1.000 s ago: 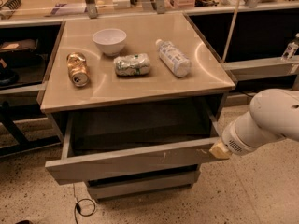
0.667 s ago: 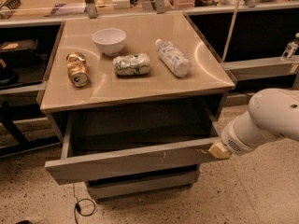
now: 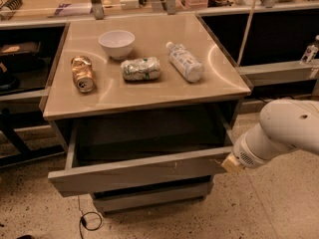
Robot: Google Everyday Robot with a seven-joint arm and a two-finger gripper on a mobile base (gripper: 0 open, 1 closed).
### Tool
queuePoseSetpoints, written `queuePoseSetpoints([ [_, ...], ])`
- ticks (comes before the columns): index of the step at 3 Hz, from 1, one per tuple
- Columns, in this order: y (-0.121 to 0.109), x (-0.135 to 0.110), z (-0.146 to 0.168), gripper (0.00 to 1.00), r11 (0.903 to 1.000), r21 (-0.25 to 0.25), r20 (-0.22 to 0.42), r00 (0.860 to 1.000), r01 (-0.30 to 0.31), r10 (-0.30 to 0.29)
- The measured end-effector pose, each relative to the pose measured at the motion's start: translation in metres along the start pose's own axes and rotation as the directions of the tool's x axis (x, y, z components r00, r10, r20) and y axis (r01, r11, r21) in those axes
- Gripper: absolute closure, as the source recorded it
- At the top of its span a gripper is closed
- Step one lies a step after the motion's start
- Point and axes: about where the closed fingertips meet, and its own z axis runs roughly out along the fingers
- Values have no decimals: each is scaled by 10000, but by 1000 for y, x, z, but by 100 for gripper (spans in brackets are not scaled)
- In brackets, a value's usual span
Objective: Close top drawer
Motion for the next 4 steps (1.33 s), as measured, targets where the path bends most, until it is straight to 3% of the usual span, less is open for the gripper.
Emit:
queuePoseSetpoints([
  [1, -17, -18, -1, 100, 9995, 287, 319, 9994, -157, 148],
  [4, -28, -33, 9, 100, 9991, 360, 453, 9988, -224, 208],
])
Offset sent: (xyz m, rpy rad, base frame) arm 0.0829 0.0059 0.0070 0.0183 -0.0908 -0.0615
